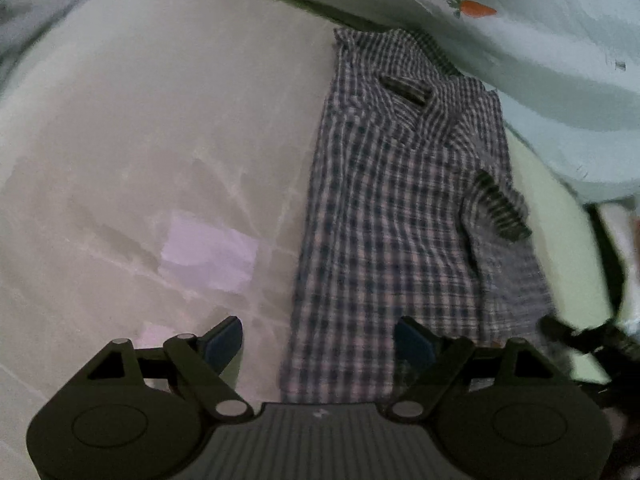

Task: Fold clothes
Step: 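Grasp the hem end with the right gripper and lift it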

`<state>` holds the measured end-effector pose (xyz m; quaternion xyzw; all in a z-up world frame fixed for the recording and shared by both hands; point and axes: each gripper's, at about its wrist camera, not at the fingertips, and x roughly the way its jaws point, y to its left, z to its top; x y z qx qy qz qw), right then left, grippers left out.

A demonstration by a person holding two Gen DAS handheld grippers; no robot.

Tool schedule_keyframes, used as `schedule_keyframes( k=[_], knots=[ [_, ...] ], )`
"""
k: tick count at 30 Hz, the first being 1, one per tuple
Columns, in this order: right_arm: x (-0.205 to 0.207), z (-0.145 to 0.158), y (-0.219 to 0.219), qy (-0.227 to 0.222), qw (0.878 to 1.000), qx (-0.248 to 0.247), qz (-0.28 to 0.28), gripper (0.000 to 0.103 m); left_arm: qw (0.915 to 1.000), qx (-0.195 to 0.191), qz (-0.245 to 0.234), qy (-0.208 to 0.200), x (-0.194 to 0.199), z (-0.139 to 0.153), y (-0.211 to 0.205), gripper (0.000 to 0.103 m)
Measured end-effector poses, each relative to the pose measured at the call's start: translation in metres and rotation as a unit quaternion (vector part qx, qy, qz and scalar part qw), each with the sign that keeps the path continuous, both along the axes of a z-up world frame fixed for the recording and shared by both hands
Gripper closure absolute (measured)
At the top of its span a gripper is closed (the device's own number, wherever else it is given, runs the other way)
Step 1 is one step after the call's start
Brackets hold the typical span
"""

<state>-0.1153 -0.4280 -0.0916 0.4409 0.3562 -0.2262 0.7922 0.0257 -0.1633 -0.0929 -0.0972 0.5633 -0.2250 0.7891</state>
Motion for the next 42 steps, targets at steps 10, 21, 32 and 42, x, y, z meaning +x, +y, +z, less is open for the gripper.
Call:
schedule_keyframes(
  k=[10, 21, 32, 42],
  knots=[
    [-0.014, 0.007, 0.017, -0.040, 0.997, -0.011, 0.057, 0.088, 0.9937, -0.092, 0.055, 0.032, -0.033, -0.003, 0.029, 0.097],
    [-0.105, 0.033, 0.017, -0.070, 0.994, 0.037, 0.082, 0.091, 0.9790, -0.163, 0.118, 0.030, -0.125, 0.034, 0.053, 0.100],
    [-0.135, 0.041, -0.023, -0.113, 0.973, 0.178, 0.099, 0.091, 0.9047, -0.288, 0.290, 0.120, -0.173, 0.038, 0.081, 0.100],
    [-0.110, 0.023, -0.052, -0.122, 0.925, 0.359, -0.015, 0.091, 0.8140, -0.363, 0.385, 0.241, -0.131, 0.029, 0.084, 0.100]
  ],
)
